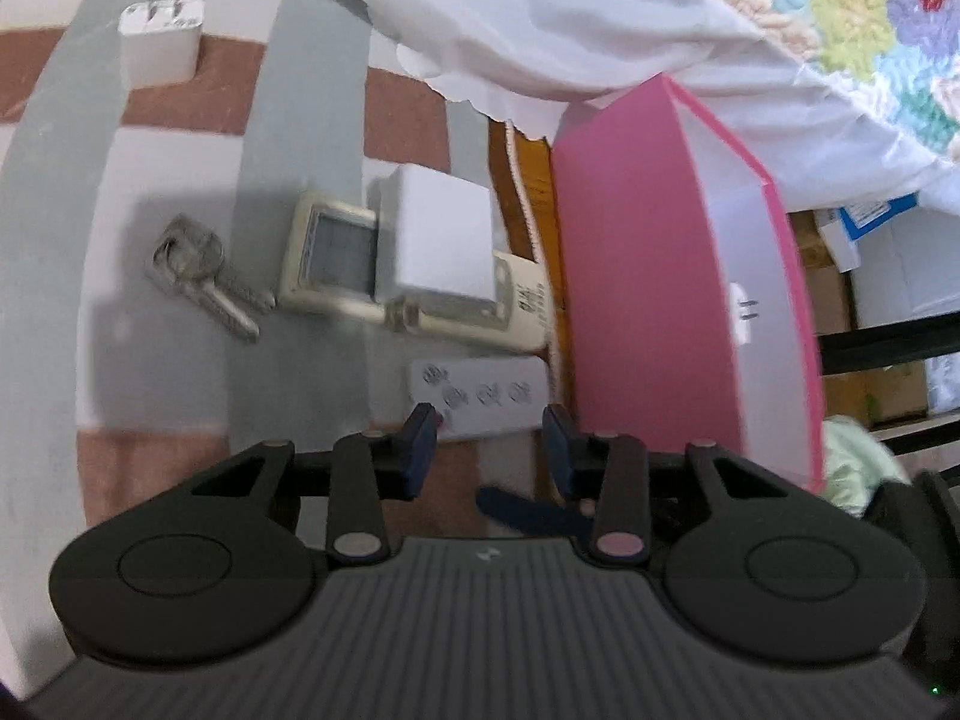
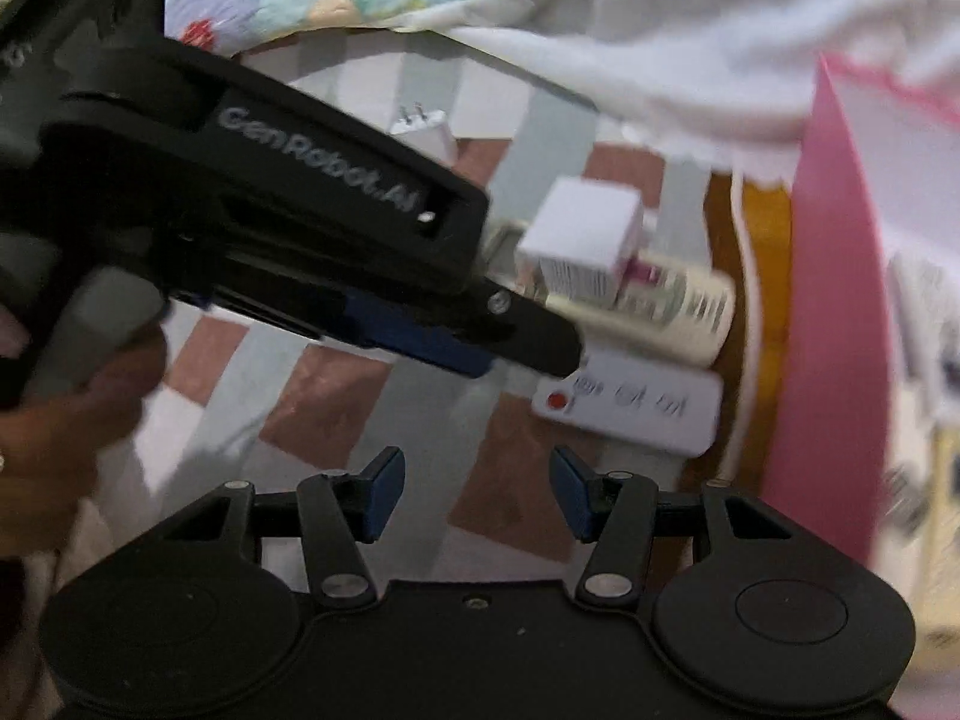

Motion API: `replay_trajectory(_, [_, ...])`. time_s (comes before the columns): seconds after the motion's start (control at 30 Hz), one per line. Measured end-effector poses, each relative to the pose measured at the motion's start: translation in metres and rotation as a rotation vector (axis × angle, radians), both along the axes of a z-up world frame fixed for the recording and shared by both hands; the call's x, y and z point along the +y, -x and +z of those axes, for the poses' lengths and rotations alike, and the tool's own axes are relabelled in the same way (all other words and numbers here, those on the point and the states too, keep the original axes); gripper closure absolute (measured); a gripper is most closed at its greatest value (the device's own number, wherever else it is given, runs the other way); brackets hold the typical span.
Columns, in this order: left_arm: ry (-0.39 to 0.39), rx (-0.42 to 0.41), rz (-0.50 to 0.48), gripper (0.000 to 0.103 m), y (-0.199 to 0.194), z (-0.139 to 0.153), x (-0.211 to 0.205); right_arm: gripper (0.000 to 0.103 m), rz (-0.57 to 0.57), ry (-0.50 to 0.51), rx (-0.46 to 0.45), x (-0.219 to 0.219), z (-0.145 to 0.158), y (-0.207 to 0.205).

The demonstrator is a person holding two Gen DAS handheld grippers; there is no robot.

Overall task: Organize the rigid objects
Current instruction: 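Move the left gripper down onto the small white remote with red button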

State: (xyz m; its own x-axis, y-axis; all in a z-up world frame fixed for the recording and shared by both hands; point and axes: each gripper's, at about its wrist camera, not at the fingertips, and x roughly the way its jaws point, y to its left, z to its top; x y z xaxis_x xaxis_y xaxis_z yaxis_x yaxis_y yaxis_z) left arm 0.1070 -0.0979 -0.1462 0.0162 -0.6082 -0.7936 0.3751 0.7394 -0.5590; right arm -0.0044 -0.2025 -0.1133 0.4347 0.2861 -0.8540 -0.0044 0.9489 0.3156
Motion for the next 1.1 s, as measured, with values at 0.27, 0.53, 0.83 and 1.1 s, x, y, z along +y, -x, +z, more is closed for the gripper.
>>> replay_trajectory(0.27, [-0.095,-0.117,-0.119,0.065,-0.013,-0.018,-0.033,0.044,-0.15,0.024,-0.045,0.008,-0.023,0.016])
replay_trajectory(0.53, [-0.068,-0.126,-0.16,0.065,-0.02,-0.027,-0.043,0.044,-0.204,0.06,-0.089,0.017,-0.026,0.022])
replay_trajectory(0.83, [-0.15,-0.101,-0.234,0.067,-0.002,-0.022,-0.04,0.039,-0.141,0.1,-0.085,0.024,-0.018,0.018])
replay_trajectory(1.1, [-0.056,0.123,-0.134,0.068,0.01,-0.034,0.003,0.039,-0.095,0.076,-0.093,0.018,-0.018,0.033])
